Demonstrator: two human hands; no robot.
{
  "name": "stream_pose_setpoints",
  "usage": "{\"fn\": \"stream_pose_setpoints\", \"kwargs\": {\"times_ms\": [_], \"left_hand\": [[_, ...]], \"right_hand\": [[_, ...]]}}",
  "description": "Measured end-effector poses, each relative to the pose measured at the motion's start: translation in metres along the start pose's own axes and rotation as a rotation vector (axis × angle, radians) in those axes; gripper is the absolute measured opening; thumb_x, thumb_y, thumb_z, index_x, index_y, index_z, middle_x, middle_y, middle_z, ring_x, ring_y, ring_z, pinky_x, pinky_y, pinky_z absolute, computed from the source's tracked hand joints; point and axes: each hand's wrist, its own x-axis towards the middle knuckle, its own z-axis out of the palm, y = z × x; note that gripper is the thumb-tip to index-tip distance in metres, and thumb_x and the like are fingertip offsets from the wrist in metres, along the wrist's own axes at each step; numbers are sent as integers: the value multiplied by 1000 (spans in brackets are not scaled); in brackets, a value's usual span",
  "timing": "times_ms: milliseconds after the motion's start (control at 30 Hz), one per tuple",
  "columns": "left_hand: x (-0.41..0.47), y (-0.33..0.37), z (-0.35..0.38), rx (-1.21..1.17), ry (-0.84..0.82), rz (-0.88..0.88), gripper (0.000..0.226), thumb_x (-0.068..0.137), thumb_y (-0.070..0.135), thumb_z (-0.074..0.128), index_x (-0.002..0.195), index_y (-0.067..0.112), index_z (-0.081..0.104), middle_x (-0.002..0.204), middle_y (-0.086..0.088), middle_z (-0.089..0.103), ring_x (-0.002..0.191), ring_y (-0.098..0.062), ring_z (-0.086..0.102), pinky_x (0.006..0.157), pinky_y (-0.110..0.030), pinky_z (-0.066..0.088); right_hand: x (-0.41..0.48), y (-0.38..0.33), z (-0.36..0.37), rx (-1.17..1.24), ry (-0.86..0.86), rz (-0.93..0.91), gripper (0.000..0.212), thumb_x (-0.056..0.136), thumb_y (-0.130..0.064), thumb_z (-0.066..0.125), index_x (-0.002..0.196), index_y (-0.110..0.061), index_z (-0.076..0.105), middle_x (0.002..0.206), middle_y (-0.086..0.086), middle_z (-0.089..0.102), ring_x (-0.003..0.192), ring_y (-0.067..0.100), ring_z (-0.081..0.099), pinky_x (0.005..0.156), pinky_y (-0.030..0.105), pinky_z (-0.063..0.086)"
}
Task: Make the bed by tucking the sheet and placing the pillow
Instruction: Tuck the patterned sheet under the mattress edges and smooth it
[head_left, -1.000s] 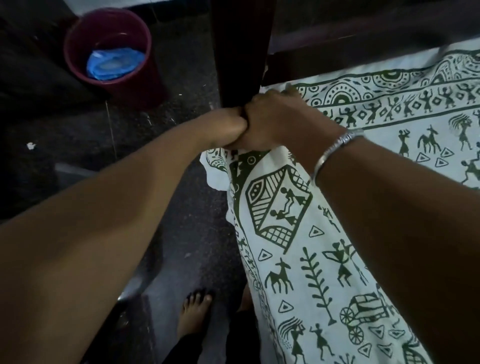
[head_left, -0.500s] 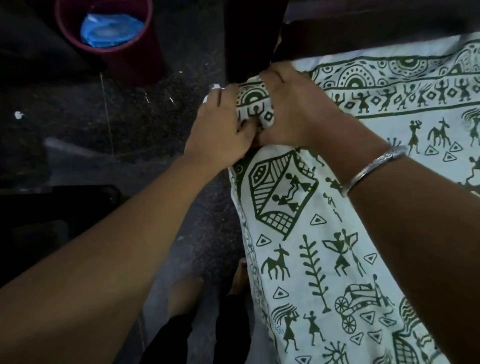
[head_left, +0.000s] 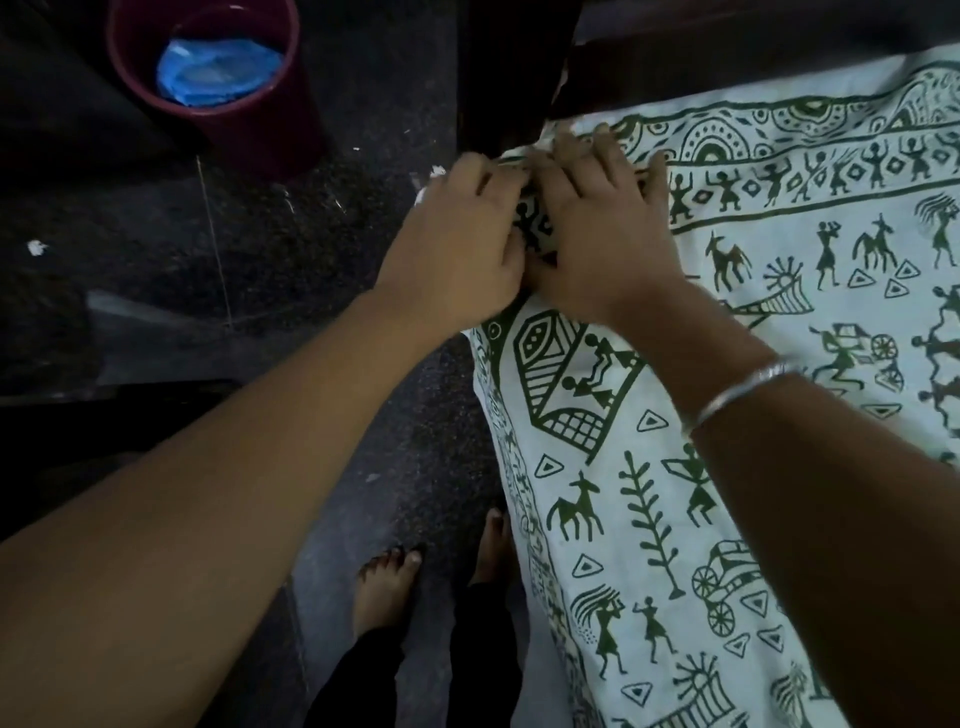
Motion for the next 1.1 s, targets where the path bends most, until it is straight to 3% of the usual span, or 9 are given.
{"fn": "stream_pose_setpoints", "kwargs": {"times_ms": [100, 200, 300, 433, 600, 700, 800, 933, 1100], "left_hand": [[-20, -4, 18, 50, -157, 57, 66, 91, 36, 36, 149, 9, 19, 154, -17, 16, 142, -36, 14, 115, -47, 19], [-32, -21, 25, 99, -310, 38, 83, 85, 59, 31, 150, 24, -6, 158, -1, -16, 145, -33, -9, 116, -55, 8], [-35, -12, 21, 60, -167, 17, 74, 89, 49, 35, 151, 16, 10, 159, -8, -1, 144, -36, -1, 114, -55, 12], [-30, 11, 20, 186, -153, 300, 60, 91, 40, 35, 147, 16, 29, 154, -8, 25, 143, -30, 17, 115, -49, 12], [-21, 25, 14, 294, -34, 254, 44, 81, 39, 47, 113, 11, 60, 111, -10, 59, 109, -32, 52, 103, -51, 31], [-11, 41, 22, 271, -93, 370, 49, 87, 35, 47, 132, 13, 50, 135, -10, 49, 130, -31, 39, 110, -50, 23], [-1, 55, 35, 285, -171, 354, 51, 93, 36, 41, 142, 20, 39, 148, -3, 35, 141, -25, 22, 116, -51, 4], [19, 76, 46, 304, -119, 433, 54, 93, 34, 41, 145, 20, 33, 154, -5, 27, 143, -28, 18, 115, -54, 6], [37, 104, 73, 498, -332, 486, 60, 95, 48, 21, 150, 27, 8, 159, -3, -2, 145, -29, -3, 113, -59, -2]], "right_hand": [[-45, -16, 16, -9, 73, 44, 66, 90, -38, 37, 150, -15, 21, 158, 9, 13, 146, 32, 3, 111, 62, -2], [-77, -33, 30, -44, -10, 61, 64, 94, -41, 28, 151, -12, 15, 159, 7, 10, 146, 32, 0, 110, 63, -6], [-81, -32, 27, 34, 58, 72, 62, 94, -44, 33, 148, -14, 28, 157, 7, 20, 145, 33, 8, 109, 64, -3], [-93, -20, 24, 171, 20, 232, 74, 89, -50, 37, 151, -13, 17, 159, 13, 7, 145, 36, -1, 113, 60, -3], [-115, -9, 18, 417, 69, 91, 69, 89, -43, 47, 146, -8, 31, 152, 13, 30, 143, 29, 20, 116, 50, 14], [-116, 19, 14, 388, 161, 267, 58, 95, -32, 43, 146, -9, 31, 153, 15, 28, 142, 30, 22, 116, 47, 16], [-117, 39, 22, 258, 14, 280, 57, 98, -31, 39, 149, -11, 23, 157, 12, 18, 145, 29, 12, 117, 46, 9], [-119, 66, 21, 348, 207, 310, 52, 93, -30, 42, 141, -8, 41, 147, 16, 39, 135, 32, 34, 111, 43, 24], [-134, 106, 37, 128, -18, 442, 67, 95, -54, 20, 152, -23, 4, 160, 3, 1, 146, 26, -2, 115, 49, -3]]}}
